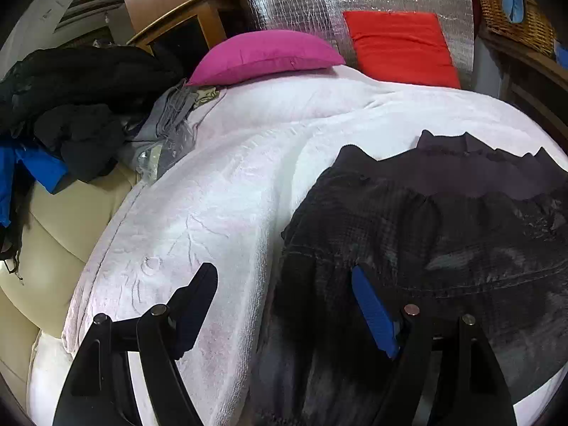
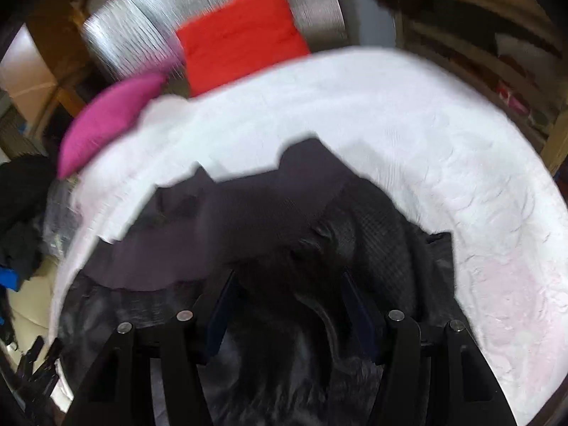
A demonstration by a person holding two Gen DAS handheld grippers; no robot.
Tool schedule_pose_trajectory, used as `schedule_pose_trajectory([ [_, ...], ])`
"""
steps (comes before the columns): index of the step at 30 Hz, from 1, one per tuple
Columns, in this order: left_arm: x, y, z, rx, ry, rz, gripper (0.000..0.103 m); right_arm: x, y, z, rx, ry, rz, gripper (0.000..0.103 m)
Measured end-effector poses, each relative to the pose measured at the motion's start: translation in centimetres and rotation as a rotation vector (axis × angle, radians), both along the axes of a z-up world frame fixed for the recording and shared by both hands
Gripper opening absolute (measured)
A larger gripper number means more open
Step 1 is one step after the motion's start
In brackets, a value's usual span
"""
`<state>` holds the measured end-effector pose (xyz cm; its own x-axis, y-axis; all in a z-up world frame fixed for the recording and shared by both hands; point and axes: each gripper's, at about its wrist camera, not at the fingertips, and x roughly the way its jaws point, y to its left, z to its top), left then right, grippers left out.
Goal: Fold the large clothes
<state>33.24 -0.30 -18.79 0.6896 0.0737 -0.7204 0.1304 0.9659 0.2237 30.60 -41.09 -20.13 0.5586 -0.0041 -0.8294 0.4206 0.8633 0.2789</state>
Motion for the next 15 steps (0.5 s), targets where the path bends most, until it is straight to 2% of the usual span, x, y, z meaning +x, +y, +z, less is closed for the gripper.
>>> schedule_pose_trajectory([
  [2, 0.1, -0.2, -0.2, 0.009, 0.001, -0.005, 0.079, 1.0, -0.4, -1.7, 0.018, 0.049, -0.022, 0.064],
  [6, 0.2, -0.3, -0.4, 0.014, 0.006, -0.006, 0.079, 1.2, 0.1, -1.3, -0.019, 0.042, -0.014, 0.064],
  [10, 0.1, -0.2, -0.2, 0.001, 0.003, -0.005, 0.079, -0.5, 0.9, 0.8, -0.035, -0.036, 0.019, 0.064],
  [15, -0.3, -0.5, -0.1, -0.008, -0.002, -0.015, 0.079, -3.0, 3.8, 3.0, -0.054, -0.136, 0.16, 0.064],
])
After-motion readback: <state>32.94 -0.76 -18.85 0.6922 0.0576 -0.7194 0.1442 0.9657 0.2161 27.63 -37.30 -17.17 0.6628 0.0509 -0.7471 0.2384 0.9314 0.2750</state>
